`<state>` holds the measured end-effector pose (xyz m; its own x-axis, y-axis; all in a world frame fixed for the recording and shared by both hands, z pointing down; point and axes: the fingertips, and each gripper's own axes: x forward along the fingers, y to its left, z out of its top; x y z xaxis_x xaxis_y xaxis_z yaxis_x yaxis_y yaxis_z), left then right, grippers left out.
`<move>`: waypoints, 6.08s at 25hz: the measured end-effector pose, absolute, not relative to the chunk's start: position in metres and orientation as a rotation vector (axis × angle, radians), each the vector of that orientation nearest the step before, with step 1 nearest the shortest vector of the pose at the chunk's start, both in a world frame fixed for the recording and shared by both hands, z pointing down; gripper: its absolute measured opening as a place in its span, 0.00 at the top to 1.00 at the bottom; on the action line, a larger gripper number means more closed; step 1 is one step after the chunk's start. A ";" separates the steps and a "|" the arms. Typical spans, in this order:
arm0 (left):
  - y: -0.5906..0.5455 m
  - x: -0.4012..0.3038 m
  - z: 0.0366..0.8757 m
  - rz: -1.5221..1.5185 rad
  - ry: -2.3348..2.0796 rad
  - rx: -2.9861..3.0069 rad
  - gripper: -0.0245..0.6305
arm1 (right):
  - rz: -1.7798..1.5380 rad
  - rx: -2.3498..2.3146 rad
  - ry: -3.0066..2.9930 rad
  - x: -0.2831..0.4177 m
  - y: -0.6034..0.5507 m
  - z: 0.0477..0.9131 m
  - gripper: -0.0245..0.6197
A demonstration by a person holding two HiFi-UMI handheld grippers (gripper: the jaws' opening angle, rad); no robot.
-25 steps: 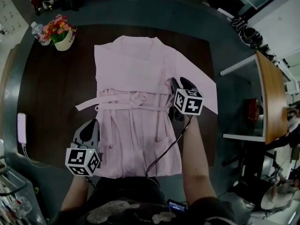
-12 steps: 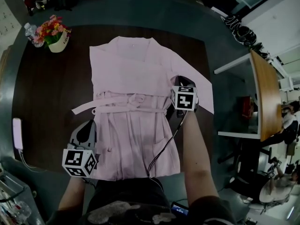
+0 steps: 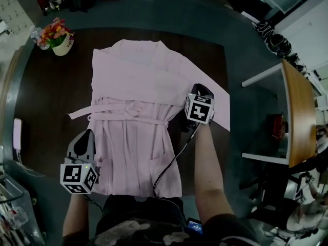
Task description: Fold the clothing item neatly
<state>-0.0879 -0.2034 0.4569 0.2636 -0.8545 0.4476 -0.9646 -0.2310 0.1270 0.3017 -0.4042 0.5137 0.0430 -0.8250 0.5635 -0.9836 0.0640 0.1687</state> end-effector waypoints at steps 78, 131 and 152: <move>-0.104 0.326 0.468 0.417 -1.689 2.099 0.95 | 0.538 1.566 -2.229 0.571 -0.215 0.560 0.93; -0.213 -0.128 0.404 0.362 -1.618 2.390 0.95 | 0.054 1.599 -2.043 0.127 -0.347 0.373 0.93; -0.227 -0.173 0.437 0.421 -1.531 2.329 0.95 | 0.323 1.378 -2.212 0.019 -0.326 0.465 0.74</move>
<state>-0.1732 -0.2266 0.4375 0.3821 -0.8268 0.4128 -0.9216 -0.3738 0.1042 0.0195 -0.3259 0.4654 -0.3552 -0.7661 0.5356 -0.8873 0.4566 0.0647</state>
